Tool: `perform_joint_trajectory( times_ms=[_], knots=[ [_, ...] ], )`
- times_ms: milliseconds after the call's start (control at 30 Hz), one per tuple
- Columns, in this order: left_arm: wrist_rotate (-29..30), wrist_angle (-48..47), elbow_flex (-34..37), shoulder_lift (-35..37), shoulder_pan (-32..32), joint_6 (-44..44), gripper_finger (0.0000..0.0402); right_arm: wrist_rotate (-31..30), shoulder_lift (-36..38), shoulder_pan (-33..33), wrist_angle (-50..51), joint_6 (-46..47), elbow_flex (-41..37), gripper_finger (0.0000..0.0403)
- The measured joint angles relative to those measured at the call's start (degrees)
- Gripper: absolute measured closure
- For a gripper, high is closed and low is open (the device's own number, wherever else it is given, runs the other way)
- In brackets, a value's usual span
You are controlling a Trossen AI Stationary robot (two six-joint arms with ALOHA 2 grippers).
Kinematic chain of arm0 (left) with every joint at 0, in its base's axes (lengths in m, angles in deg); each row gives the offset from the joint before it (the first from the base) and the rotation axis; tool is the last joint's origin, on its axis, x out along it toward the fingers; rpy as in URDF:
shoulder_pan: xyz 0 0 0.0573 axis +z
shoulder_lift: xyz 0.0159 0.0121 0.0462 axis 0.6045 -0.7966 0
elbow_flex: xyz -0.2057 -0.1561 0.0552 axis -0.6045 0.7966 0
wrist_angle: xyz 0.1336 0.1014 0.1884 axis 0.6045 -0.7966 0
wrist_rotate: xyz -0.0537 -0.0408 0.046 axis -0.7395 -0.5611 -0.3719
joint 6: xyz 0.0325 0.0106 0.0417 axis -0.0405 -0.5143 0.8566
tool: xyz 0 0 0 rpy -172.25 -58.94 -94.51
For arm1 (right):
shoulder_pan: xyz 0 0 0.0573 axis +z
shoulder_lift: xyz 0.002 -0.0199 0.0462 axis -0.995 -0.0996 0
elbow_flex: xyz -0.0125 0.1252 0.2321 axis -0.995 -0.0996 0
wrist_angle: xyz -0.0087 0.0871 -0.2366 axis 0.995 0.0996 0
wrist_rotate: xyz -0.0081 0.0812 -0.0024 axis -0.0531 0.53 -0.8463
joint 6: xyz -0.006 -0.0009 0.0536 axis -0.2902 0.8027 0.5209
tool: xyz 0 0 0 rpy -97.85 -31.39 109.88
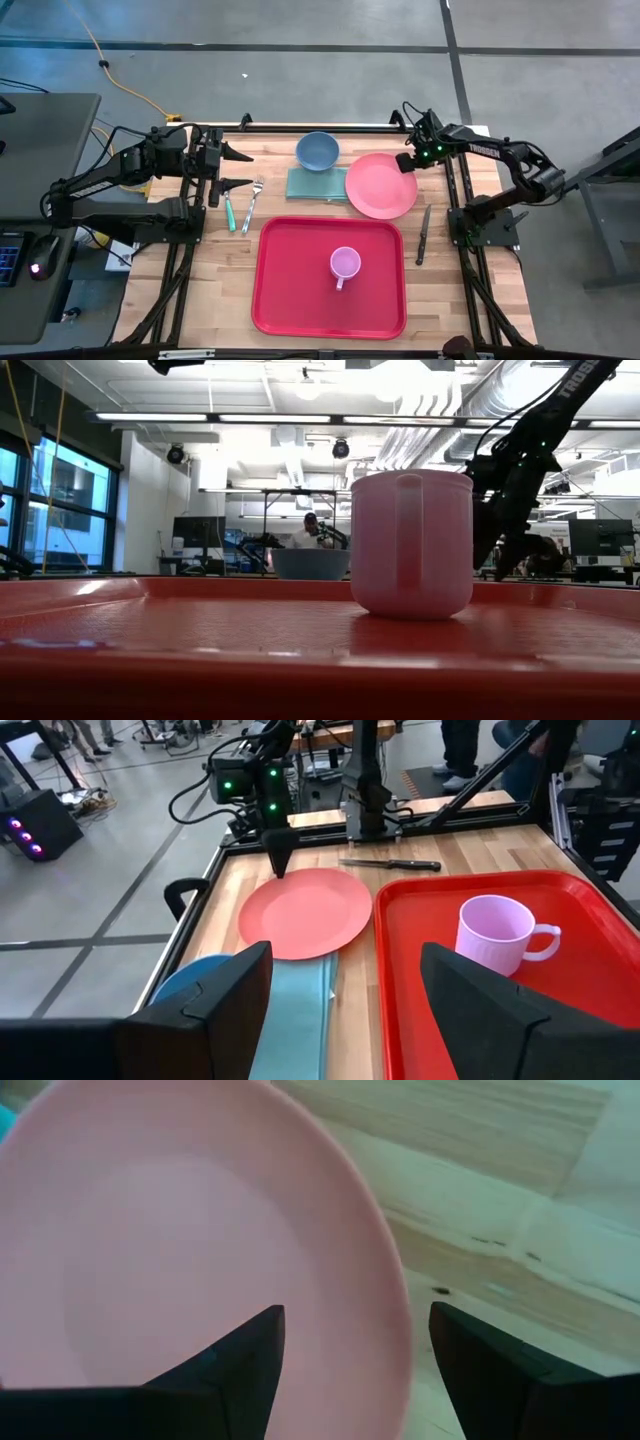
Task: Set up tray
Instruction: Put the pink plate on the tray to the left of the purple mug
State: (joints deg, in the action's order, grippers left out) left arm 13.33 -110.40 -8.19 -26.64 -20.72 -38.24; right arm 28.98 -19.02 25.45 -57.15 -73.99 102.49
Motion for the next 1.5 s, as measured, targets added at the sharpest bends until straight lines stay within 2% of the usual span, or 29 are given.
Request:
perform_joint_trajectory(
  times_ms=[267, 600, 1500],
  knots=[
    [0.02, 0.0, 0.0, -0.02, 0.02, 0.07, 0.0115, -1.99, -0.02, 0.77, -1.03, 8.05, 0.0, 0.0173],
    [0.01, 0.0, 0.0, -0.02, 0.02, 0.24, 0.0115, -0.07, -0.02, 0.77, 0.38, 16.85, 0.02, 0.0174],
    [-0.8, -0.02, 0.0, -0.02, 0.02, 3.31, 0.0115, -2.17, -0.28, 2.02, 12.86, 20.49, 0.04, 0.0176]
  ],
)
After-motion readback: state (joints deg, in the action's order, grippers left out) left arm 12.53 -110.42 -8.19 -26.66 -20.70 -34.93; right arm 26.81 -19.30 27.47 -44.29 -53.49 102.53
